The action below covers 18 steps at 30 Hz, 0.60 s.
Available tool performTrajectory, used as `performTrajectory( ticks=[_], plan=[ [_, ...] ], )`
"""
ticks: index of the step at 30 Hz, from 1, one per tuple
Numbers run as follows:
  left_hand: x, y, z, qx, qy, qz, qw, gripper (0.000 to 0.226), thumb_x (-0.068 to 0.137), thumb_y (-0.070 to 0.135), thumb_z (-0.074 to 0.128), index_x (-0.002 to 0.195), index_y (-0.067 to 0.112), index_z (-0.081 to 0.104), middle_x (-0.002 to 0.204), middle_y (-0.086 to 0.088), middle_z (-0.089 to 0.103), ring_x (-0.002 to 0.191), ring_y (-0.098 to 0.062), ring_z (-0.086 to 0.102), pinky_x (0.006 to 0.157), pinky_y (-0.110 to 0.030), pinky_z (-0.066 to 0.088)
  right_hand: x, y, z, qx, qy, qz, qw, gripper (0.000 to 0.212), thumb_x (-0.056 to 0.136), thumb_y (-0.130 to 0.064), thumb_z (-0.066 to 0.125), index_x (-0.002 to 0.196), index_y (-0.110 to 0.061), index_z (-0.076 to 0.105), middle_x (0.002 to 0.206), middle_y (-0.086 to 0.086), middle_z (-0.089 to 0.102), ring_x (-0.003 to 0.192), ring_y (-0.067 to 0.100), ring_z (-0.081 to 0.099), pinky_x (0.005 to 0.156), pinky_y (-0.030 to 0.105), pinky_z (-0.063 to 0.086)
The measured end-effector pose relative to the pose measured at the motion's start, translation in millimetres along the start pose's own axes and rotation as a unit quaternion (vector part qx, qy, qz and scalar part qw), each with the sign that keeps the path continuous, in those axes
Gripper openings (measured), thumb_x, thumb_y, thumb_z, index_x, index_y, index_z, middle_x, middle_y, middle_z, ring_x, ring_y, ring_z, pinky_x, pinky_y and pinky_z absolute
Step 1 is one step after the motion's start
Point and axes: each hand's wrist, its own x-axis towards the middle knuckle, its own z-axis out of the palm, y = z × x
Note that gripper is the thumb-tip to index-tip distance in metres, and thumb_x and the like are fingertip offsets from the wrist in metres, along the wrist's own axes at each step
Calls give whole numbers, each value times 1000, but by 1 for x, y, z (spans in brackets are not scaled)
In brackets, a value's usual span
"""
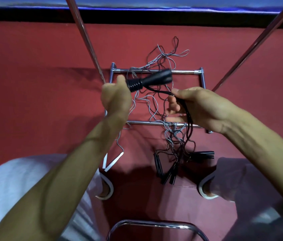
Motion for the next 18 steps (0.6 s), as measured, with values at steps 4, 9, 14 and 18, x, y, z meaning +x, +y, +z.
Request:
performTrajectory(
  ticks=[4,9,14,18],
  plan=[
    [-12,5,1,207,99,246,942,40,91,36,53,63,7,58,60,-13,55,69,-40,54,59,-38,32,1,2,2,42,4,45,998,33,107,-28,43,77,-18,52,59,-4,45,69,16,57,84,32,53],
    [-28,1,6,355,113,357,856,37,89,39,53,79,10,73,76,-17,66,75,-42,64,62,-37,36,6,5,-5,5,17,104,994,43,108,-29,37,66,-23,43,53,-5,36,52,11,55,46,16,35],
    [-24,4,1,421,52,349,836,33,89,38,55,91,8,70,92,-17,69,92,-42,66,70,-40,44,6,5,-4,-118,18,113,986,42,107,-32,43,67,-20,44,52,-5,37,44,10,40,39,18,19],
    [-22,0,-1,460,1,322,828,35,88,39,60,97,7,69,101,-17,70,98,-42,66,76,-38,47,-4,0,-6,-381,27,-19,924,36,82,-40,80,73,-7,72,57,0,56,43,9,35,39,20,27]
  ],
)
